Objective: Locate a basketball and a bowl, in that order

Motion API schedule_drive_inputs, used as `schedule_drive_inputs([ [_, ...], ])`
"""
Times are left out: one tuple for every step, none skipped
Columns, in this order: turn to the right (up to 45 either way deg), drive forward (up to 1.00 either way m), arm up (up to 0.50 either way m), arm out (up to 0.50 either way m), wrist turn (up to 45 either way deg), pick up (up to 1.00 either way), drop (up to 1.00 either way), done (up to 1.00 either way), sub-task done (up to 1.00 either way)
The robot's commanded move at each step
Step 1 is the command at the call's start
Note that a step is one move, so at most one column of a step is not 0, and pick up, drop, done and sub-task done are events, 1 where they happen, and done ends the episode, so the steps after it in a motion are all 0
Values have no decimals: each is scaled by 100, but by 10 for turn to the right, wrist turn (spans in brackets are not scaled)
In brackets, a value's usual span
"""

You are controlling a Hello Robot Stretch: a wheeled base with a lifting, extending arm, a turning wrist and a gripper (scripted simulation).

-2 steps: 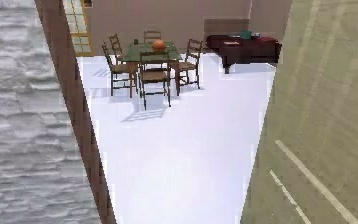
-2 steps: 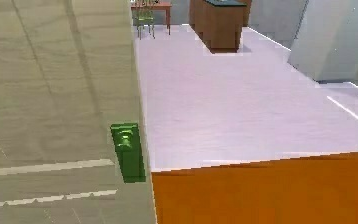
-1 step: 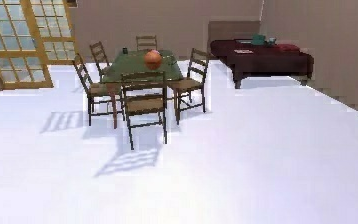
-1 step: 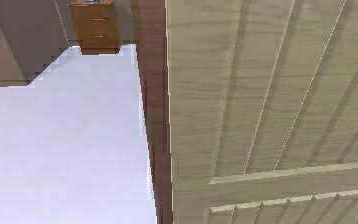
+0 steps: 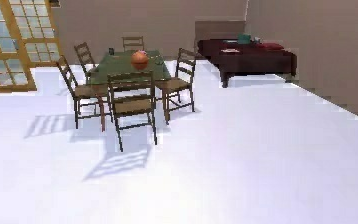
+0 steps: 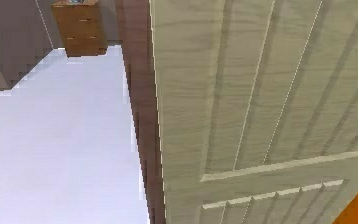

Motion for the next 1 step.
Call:
schedule_drive_inputs([
  [0,100,0,0,0,0,0,0,0],
])
